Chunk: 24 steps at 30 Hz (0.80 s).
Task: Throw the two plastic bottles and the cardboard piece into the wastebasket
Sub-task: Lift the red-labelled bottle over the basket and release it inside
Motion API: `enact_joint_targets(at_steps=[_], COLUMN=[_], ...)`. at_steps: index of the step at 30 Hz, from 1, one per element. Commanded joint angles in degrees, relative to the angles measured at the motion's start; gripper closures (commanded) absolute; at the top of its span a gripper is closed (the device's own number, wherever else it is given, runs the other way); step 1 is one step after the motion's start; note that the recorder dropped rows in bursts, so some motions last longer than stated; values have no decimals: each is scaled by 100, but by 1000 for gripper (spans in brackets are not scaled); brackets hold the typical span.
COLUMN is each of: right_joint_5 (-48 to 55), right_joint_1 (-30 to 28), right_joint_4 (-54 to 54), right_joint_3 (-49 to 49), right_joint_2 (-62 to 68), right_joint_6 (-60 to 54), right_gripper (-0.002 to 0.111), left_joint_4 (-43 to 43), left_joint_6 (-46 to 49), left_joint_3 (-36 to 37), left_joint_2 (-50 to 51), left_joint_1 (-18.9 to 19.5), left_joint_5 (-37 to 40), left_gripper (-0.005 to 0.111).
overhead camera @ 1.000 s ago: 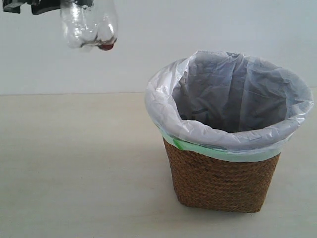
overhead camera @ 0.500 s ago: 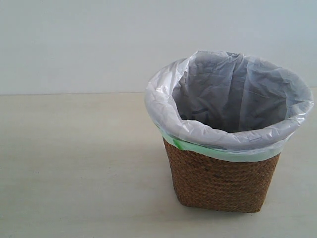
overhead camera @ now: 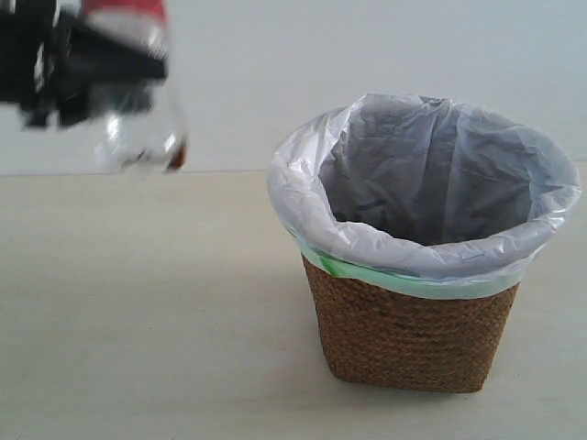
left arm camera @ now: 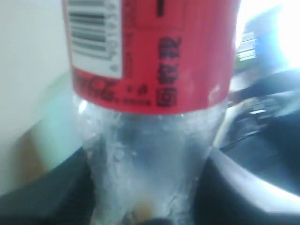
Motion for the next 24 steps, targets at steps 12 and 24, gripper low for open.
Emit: enact_joint_targets(at_steps=[12,24], right_joint_5=[-25,-25], right_joint_1=[-17,-17], right_joint_4=[-34,-34], right_joint_3=[0,0], right_joint_2=[-31,-31], right_joint_6=[-6,-6], right_gripper=[108,108], left_joint_4=[1720,4946], left_joint_6=[-2121,-3890], left_joint_3=[-2558,-2558], left_joint_2=[492,447], left_joint_1=[-1659,-726], left_joint_5=[-1182,261], left_gripper=[31,31])
